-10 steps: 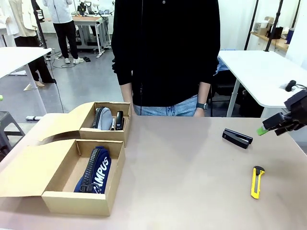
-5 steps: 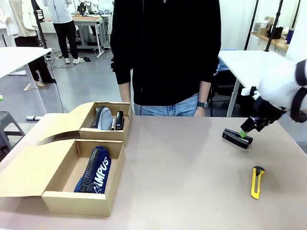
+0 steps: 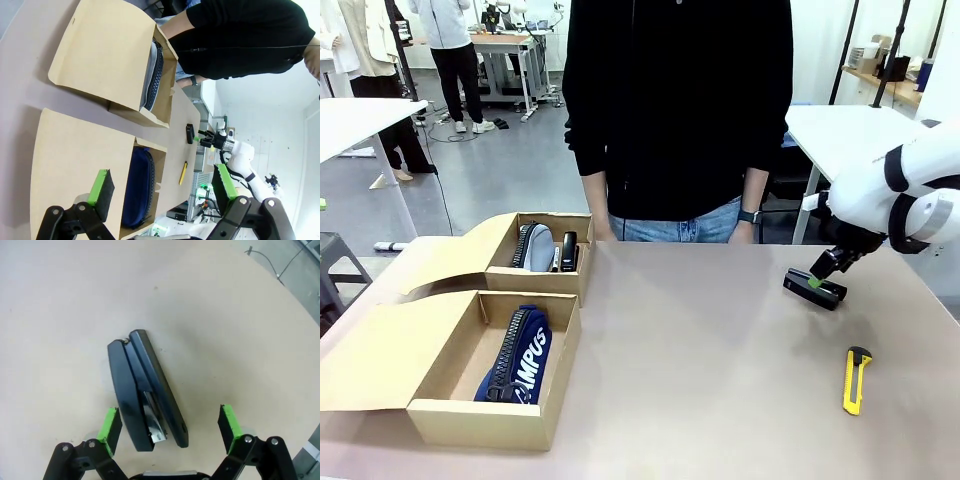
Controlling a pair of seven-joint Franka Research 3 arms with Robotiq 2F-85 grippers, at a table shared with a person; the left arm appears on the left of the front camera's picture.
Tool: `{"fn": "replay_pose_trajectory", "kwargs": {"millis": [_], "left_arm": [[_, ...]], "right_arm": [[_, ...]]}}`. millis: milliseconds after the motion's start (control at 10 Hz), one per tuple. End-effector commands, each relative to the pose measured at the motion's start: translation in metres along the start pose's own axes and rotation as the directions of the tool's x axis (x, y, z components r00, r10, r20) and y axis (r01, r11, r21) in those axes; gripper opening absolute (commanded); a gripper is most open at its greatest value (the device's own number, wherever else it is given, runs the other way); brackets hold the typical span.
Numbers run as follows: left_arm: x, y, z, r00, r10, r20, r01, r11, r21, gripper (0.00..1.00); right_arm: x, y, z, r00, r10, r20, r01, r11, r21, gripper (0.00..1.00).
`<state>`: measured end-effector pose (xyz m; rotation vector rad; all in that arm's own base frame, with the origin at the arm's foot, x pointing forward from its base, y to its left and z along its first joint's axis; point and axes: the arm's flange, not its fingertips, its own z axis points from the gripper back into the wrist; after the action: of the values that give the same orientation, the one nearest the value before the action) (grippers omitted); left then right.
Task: Place items inside the box.
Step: Pick up a Pencil pouch or Stapler and place it inside the Mailer Box closest to the robot.
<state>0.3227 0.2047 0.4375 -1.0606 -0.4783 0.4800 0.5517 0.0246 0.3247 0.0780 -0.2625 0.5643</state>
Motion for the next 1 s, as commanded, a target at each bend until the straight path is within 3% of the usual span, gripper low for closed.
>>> {"fn": "replay_pose_trajectory", "kwargs": {"millis": [0,200,300,600,700,800,900], "left_arm": [[-0.001,0.001,0.001,1.000,-0.020,0.000,0.020,1.000,-0.018,1.00],[-0.001,0.001,0.001,1.000,-0.020,0.000,0.020,1.000,-0.018,1.00],[-0.001,0.001,0.001,1.000,-0.020,0.000,0.020,1.000,-0.018,1.00],[-0.001,0.001,0.001,1.000,-0.020,0.000,0.020,1.000,-0.018,1.00],[-0.001,0.001,0.001,1.000,-0.020,0.000,0.020,1.000,-0.018,1.00],[-0.001,0.001,0.001,1.000,-0.020,0.000,0.020,1.000,-0.018,1.00],[-0.001,0.001,0.001,1.000,-0.020,0.000,0.020,1.000,-0.018,1.00]], "right_arm": [[-0.005,-0.009,0.001,0.999,0.019,0.041,-0.019,1.000,0.005,1.00],[-0.017,-0.016,0.013,0.991,0.059,0.116,-0.075,0.988,0.132,1.00],[-0.017,-0.018,0.004,0.993,0.062,0.105,-0.078,0.985,0.156,1.00],[-0.009,-0.010,-0.022,0.996,0.058,0.069,-0.066,0.990,0.122,1.00],[-0.025,-0.022,0.000,0.998,-0.015,0.069,0.007,0.994,0.109,1.00],[-0.075,-0.054,0.063,0.942,-0.221,0.254,0.152,0.953,0.264,1.00],[-0.136,-0.085,0.113,0.857,-0.422,0.295,0.256,0.846,0.467,1.00]]}}
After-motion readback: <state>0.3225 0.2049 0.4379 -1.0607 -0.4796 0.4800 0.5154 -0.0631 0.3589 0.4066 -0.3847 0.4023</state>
